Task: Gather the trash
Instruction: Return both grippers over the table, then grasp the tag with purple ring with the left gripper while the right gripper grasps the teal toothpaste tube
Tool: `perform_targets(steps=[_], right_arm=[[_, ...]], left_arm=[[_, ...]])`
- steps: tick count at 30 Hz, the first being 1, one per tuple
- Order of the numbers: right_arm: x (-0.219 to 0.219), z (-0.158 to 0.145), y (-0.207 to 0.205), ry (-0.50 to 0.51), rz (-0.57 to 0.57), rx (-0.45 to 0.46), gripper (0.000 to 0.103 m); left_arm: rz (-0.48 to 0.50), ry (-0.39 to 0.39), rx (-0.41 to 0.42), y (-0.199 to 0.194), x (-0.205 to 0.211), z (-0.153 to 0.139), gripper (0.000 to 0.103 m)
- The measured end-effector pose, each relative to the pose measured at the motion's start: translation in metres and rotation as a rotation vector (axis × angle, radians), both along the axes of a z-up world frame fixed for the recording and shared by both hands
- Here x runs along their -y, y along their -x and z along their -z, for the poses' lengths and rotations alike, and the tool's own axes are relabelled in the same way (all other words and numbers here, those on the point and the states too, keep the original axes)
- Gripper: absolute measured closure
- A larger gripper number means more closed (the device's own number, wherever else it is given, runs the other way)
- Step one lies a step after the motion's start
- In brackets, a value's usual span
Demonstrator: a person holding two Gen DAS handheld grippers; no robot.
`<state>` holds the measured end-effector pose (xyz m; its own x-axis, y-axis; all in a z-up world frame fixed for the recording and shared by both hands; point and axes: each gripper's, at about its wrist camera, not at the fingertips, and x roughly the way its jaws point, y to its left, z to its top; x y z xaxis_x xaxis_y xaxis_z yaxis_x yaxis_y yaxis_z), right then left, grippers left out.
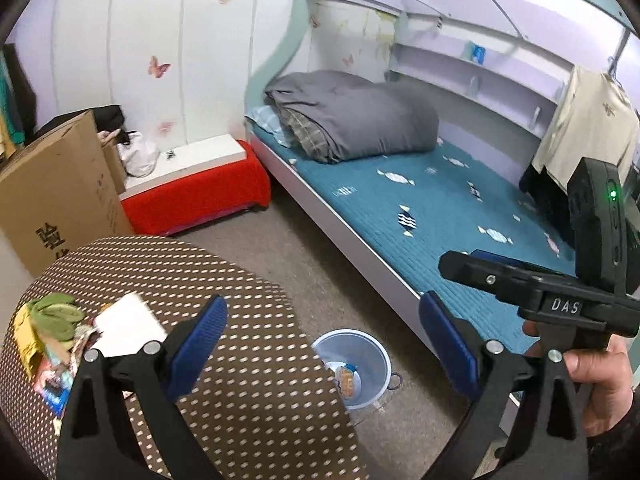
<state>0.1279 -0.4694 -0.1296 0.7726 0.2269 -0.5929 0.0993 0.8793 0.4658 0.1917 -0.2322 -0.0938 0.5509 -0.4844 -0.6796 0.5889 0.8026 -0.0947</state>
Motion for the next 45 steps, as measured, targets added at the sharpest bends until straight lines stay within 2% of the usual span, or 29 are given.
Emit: perform_targets(steps=[9,19,25,32,38,43,45], right_arm=[[-0.055,-0.017,-0.014,0.047,-0.106,0.017,0.006],[-0.123,-0.023,-0.031,0.093,-0.242,0.005,0.006],[-0.155,-0.023,-0.036,0.119,-0.297,-0.006,0.006],[-0.18,-0.011,-0.04,0.114,-0.35,-0.03,0.006],[-0.194,0.003,-0.046,0.107,-0.387,-0.058,0.006],[-0.204,0.008,-0.048,0.108,-0.411,-0.067,0.006],[-0.207,0.01,-0.049,0.106,-0.419,-0.069,0.006]], left_arm=[[-0.129,0.048,0.01,0.0,-0.072,-0.008,0.008],[-0.273,0.08,0.004,0.002,-0.153,0.006,0.008],[-0.368,0.08,-0.046,0.004,-0.204,0.037,0.008],[-0.504,0.061,-0.156,-0.004,-0.259,0.087,0.009],[-0.528,0.015,-0.173,-0.016,-0.265,0.105,0.009],[-0.517,-0.043,-0.193,-0.025,-0.257,0.116,0.028],[-0.518,-0.065,-0.173,-0.026,-0.254,0.116,0.033]])
